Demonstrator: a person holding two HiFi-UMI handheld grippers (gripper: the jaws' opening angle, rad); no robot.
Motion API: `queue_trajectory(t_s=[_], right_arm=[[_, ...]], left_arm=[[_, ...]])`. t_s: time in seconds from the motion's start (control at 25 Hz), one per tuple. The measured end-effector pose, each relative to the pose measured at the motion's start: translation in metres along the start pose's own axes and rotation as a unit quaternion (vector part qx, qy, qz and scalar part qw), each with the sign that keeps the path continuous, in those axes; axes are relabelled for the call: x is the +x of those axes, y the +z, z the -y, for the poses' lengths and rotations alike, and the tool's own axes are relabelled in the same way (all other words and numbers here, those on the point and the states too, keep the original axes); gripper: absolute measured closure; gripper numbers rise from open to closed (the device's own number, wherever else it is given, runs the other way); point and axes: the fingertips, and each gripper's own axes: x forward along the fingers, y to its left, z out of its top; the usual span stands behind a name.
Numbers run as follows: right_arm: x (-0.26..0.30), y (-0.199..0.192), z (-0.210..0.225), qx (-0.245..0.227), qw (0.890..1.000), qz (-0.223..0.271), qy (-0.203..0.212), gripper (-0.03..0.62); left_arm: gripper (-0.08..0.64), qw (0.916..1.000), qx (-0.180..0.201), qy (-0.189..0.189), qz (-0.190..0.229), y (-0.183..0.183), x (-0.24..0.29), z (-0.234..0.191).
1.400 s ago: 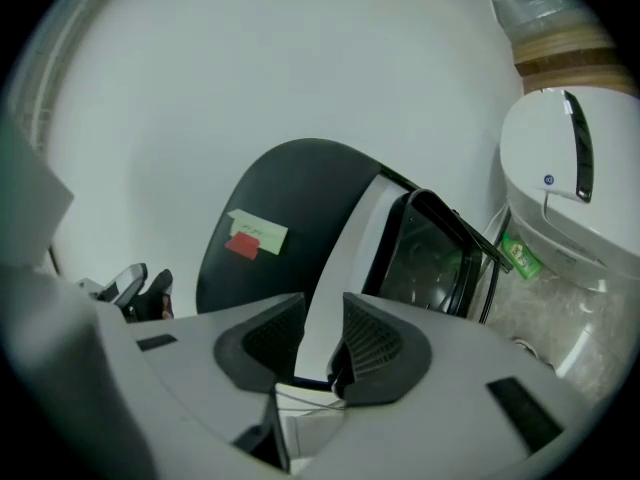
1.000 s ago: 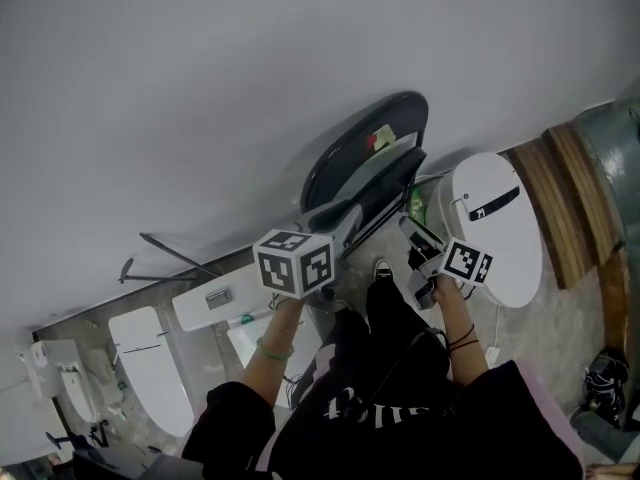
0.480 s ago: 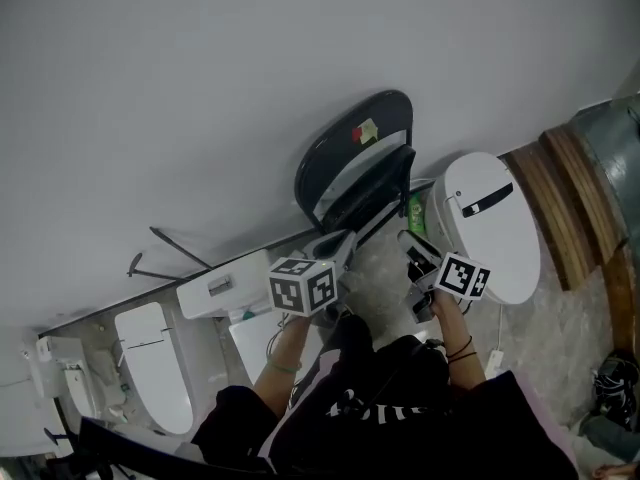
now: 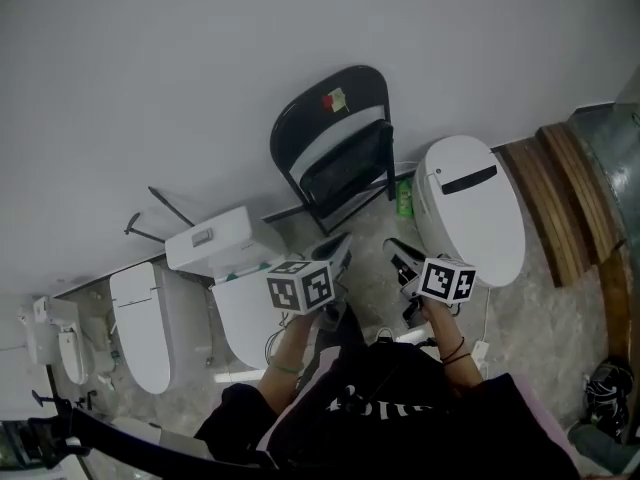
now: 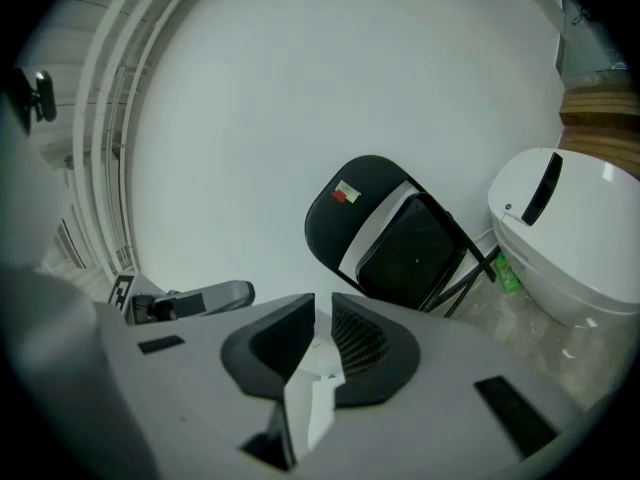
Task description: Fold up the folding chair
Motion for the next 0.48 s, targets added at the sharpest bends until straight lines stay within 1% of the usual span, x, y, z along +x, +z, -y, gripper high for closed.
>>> queue_trajectory(t_s=[0.16, 0.24, 0.36, 0.48], right_arm=[[-0.030, -0.033, -0.014, -0.018, 0.999, -0.017, 0.025, 0.534], [-0.040, -0.043, -0.021, -0.017, 0.999, -0.018, 0.035, 0.535], [-0.048, -0.059, -0.031, -0.005, 0.999, -0.020, 0.047, 0.537], [-0.055, -0.073, -0.040, -0.004, 0.998, -0.023, 0.056, 0.537]], left_arm=[[0.557, 0.9998, -0.010, 0.014, -0.005, -0.041, -0.020, 0.034], [0.555, 0.9996, -0.014, 0.021, -0.010, -0.058, -0.032, 0.047], [0.556, 0.9991, -0.017, 0.032, -0.024, -0.082, -0.053, 0.056], [0.556, 0.9986, -0.019, 0.041, -0.029, -0.098, -0.069, 0.057]])
